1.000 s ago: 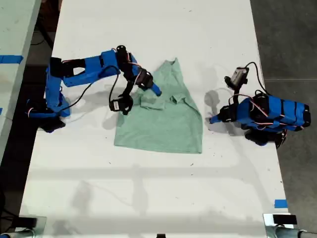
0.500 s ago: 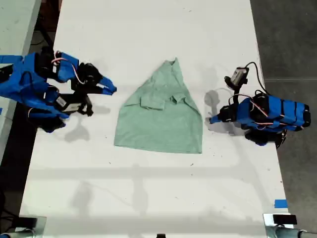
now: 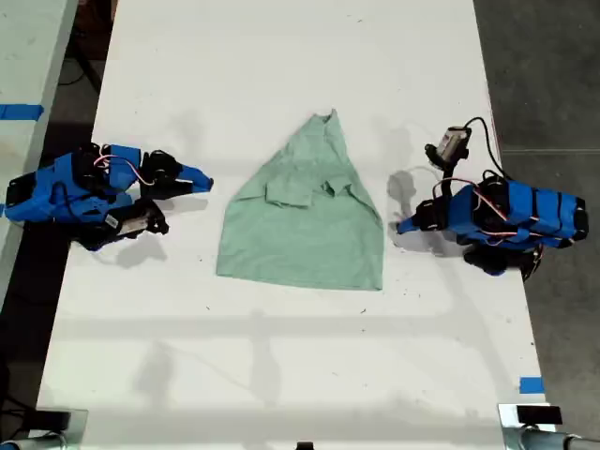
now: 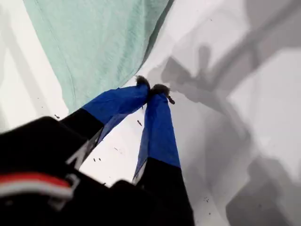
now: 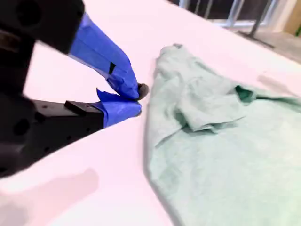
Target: Fold t shirt
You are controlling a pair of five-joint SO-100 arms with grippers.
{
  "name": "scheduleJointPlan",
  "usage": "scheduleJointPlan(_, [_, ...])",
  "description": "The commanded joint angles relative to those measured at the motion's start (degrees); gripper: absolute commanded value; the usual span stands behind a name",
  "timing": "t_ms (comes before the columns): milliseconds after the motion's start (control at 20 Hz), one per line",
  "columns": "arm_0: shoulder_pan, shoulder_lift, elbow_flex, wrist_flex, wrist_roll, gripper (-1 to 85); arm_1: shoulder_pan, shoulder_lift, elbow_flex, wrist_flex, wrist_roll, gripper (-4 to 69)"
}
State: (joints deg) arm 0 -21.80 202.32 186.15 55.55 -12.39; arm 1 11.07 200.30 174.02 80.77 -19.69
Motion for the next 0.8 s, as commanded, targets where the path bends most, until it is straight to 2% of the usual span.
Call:
scheduleJointPlan(0, [-2.9, 2.8, 2.5, 2.9, -0.4, 0.5, -0.6, 0.4, 2.0, 0.0, 0.7, 2.1])
scheduleJointPlan(100, [-2.5, 2.7, 2.5, 2.9, 1.7, 0.4, -0.2, 0.4, 2.0, 0.0, 0.4, 2.1])
scheduleJointPlan(450, [1.8, 2.7, 2.5, 2.9, 2.0, -0.2, -0.7, 0.4, 2.0, 0.0, 0.7, 2.1])
scheduleJointPlan(750, [-0.9, 2.7, 2.5, 2.9, 2.8, 0.7, -1.5, 0.4, 2.0, 0.0, 1.3, 2.1])
